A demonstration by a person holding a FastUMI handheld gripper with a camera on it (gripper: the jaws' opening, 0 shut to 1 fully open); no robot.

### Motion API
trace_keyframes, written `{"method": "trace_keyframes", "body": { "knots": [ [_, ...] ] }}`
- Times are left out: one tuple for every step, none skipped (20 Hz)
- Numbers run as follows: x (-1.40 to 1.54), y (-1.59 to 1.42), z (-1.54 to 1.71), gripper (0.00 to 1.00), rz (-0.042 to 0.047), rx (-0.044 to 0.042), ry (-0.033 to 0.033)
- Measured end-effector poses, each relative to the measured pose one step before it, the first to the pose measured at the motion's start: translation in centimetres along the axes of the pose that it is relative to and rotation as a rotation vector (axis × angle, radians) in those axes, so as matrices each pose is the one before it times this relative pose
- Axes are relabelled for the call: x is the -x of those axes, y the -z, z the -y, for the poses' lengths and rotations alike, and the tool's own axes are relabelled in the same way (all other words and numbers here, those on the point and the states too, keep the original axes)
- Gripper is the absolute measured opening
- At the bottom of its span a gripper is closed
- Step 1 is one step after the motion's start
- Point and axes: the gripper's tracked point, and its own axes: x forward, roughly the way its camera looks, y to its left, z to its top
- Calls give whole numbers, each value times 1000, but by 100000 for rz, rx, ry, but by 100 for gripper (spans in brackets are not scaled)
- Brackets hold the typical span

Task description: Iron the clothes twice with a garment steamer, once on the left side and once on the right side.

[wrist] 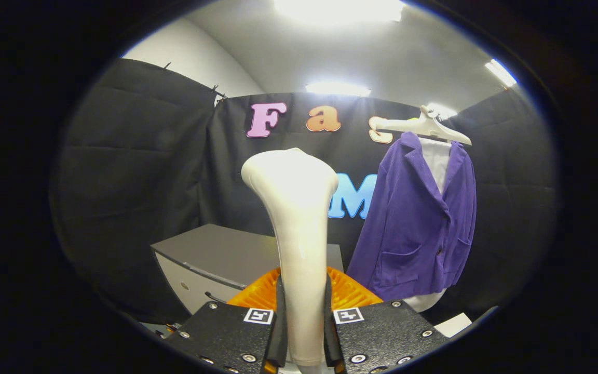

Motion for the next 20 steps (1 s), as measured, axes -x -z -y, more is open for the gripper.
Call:
{"method": "trace_keyframes", "body": {
  "knots": [
    [-450,-473,-313,28,747,685,1698],
    [-302,-325,-304,28,260,799,1188],
    [-183,-138,-130,28,200,749,481],
    [135,-86,-174,27,96,563,-178],
    [290,87,-178,28,-131,488,-1046],
    [635,177,60,28,-676,604,-1217],
    [942,105,426,28,-183,80,-697],
    [960,185,572,28,-626,-634,-501],
    [1024,306,698,28,-551,-975,-601],
    [1015,227,684,28,413,-222,-1051],
    [1149,382,697,28,-403,-77,-858],
    [1138,469,862,28,-57,41,-312],
    [1111,508,812,28,-154,-683,-217],
    [1116,475,509,28,513,-1248,-707],
    [1055,499,329,28,-269,-1702,-1119],
    [997,498,239,28,-430,-900,-1045],
    [1155,355,215,27,-212,935,-673],
    [831,171,65,28,-106,1253,234],
    [670,188,-109,28,-140,587,115],
    [398,-43,-502,28,213,-307,-670]
  ]
}}
